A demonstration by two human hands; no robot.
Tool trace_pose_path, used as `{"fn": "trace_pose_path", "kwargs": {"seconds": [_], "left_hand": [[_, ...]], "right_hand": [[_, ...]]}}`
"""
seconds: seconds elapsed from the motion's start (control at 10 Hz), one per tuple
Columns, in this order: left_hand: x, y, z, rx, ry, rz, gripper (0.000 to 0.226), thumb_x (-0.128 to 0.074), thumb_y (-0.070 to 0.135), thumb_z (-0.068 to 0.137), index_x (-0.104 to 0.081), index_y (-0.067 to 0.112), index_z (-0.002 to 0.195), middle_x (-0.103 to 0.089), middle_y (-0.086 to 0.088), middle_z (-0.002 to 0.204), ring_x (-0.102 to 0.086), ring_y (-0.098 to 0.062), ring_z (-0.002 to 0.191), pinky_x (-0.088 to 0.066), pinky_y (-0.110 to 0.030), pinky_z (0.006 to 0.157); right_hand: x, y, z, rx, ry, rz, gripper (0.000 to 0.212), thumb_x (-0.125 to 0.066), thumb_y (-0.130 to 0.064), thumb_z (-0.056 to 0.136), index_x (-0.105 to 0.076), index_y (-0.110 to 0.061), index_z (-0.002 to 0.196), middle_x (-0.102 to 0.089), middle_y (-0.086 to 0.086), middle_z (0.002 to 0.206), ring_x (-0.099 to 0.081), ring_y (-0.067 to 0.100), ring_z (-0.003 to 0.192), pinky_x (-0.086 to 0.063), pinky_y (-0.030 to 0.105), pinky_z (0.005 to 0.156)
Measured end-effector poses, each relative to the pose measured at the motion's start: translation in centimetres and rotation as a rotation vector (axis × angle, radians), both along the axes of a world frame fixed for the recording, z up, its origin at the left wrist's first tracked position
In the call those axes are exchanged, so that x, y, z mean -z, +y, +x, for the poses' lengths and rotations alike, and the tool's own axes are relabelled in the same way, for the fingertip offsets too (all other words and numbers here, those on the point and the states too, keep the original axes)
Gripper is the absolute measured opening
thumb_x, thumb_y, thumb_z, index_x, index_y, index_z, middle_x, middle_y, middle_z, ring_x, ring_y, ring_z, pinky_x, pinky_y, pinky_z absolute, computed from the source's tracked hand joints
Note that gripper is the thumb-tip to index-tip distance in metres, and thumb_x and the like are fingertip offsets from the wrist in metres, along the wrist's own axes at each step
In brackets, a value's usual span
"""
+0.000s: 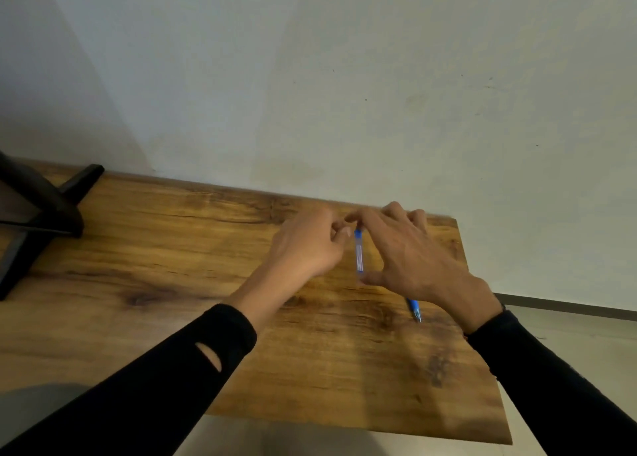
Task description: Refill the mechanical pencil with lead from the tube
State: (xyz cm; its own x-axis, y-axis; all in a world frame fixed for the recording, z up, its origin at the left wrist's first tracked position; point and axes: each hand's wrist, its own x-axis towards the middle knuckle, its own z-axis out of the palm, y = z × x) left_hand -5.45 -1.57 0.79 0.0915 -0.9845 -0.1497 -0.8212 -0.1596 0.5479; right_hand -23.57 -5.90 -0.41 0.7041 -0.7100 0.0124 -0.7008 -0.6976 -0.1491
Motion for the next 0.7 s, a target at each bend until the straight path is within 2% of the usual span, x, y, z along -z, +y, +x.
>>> {"fn": "trace_pose_path", "kwargs": {"seconds": [0.1,0.2,0.3,0.4,0.5,0.6,0.7], "left_hand": [[1.6,0.5,0.2,0.027,-0.121,-0.092,0.022,-0.060,0.041,0.106,-0.073,0.029,0.121,-0.078,0.009,0.114,-0.072,-0.016,0.107,-0.058,-0.040,0.092],[2.8,0.7,0.2,0.017,-0.132,-0.174,0.017,-0.059,0.038,0.107,-0.069,0.029,0.117,-0.074,0.008,0.115,-0.068,-0.017,0.111,-0.052,-0.036,0.084],[4.6,1.1,0.2,0.011,-0.149,-0.222,0.020,-0.058,0.036,0.107,-0.067,0.027,0.122,-0.067,0.005,0.123,-0.063,-0.017,0.113,-0.045,-0.031,0.079],[6.6,1.7,0.7,0.013,-0.173,-0.209,0.024,-0.059,0.038,0.106,-0.065,0.030,0.127,-0.064,0.006,0.129,-0.062,-0.015,0.117,-0.053,-0.031,0.081],[6.3,2.5,1.2,-0.029,-0.125,-0.229,0.026,-0.057,0.038,0.106,-0.065,0.028,0.128,-0.066,0.004,0.131,-0.065,-0.017,0.118,-0.060,-0.039,0.085],[3.4,4.1,1.1,-0.051,-0.121,-0.212,0.031,-0.052,0.040,0.108,-0.062,0.025,0.133,-0.067,0.001,0.133,-0.066,-0.020,0.117,-0.054,-0.034,0.079],[-2.0,5.0,1.2,-0.042,-0.156,-0.207,0.029,-0.049,0.038,0.110,-0.063,0.023,0.132,-0.067,-0.001,0.128,-0.066,-0.019,0.111,-0.044,-0.028,0.076]], "right_hand": [[2.2,-0.3,-0.5,0.018,0.048,0.040,0.093,-0.091,-0.055,0.069,-0.036,-0.038,0.142,-0.063,-0.011,0.142,-0.045,0.019,0.120,-0.030,0.041,0.089],[2.6,-0.9,-0.3,0.033,0.099,0.065,0.093,-0.090,-0.058,0.069,-0.036,-0.039,0.142,-0.062,-0.013,0.140,-0.041,0.015,0.113,-0.029,0.042,0.088],[3.0,-1.2,-0.3,0.035,0.109,0.050,0.100,-0.089,-0.060,0.069,-0.032,-0.039,0.149,-0.060,-0.014,0.138,-0.042,0.014,0.112,-0.026,0.042,0.086],[3.7,-0.9,-0.8,0.052,0.090,0.011,0.101,-0.087,-0.061,0.070,-0.032,-0.036,0.151,-0.060,-0.012,0.131,-0.042,0.014,0.111,-0.019,0.040,0.083],[3.1,-0.5,-1.6,0.081,0.046,0.022,0.097,-0.080,-0.066,0.075,-0.033,-0.035,0.154,-0.060,-0.012,0.133,-0.046,0.016,0.115,-0.016,0.038,0.084],[0.5,0.5,-2.0,0.135,-0.042,0.061,0.069,-0.068,-0.058,0.093,-0.042,-0.032,0.150,-0.063,-0.007,0.137,-0.055,0.021,0.123,-0.020,0.041,0.090],[-4.0,1.4,-1.9,0.218,-0.029,0.083,0.048,-0.066,-0.043,0.100,-0.053,-0.027,0.143,-0.066,-0.001,0.135,-0.061,0.028,0.122,-0.028,0.044,0.091]]}}
